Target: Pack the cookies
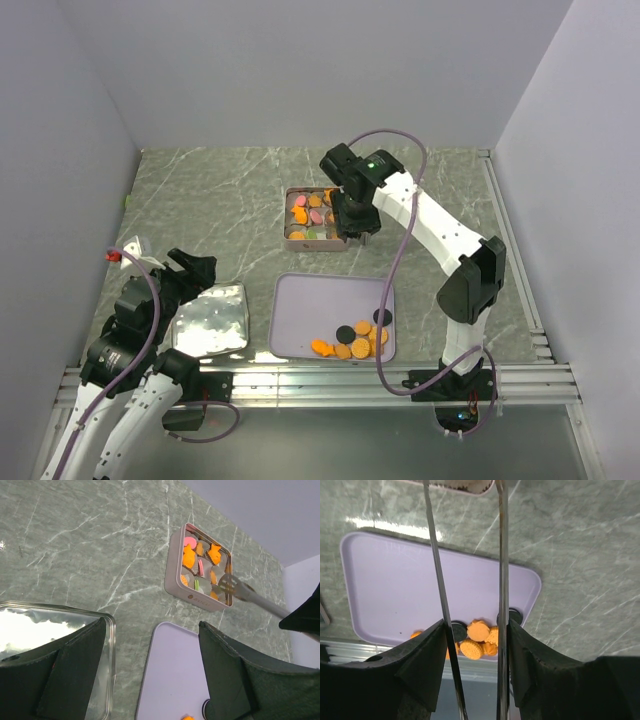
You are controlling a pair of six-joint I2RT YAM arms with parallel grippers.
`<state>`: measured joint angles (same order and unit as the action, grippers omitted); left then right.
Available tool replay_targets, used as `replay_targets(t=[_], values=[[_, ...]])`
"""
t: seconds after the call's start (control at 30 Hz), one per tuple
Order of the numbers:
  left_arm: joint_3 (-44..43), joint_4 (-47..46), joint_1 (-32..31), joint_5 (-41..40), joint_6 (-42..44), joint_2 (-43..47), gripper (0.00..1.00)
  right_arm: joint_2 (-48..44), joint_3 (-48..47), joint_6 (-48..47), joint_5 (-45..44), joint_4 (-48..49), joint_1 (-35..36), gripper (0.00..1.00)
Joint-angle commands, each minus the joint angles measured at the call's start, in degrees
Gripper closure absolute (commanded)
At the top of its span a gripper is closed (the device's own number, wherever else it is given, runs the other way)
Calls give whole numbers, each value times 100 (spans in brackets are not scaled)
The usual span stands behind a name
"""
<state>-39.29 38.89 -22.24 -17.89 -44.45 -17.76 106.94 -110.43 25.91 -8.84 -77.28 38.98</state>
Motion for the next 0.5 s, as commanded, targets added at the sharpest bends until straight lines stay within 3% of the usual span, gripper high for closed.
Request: replay_targets(t=[0.0,0.3,0.47], values=[[-228,-22,-26,-30,-11,27,19,-252,-321,45,-495,-77,-197,44],[-193,-110,-44,93,67,-52,18,-814,363,151,-724,678,-1217,45],[-202,-119,-52,198,94,-289,18,-1060,1435,309,-488,1398,-2069,45]])
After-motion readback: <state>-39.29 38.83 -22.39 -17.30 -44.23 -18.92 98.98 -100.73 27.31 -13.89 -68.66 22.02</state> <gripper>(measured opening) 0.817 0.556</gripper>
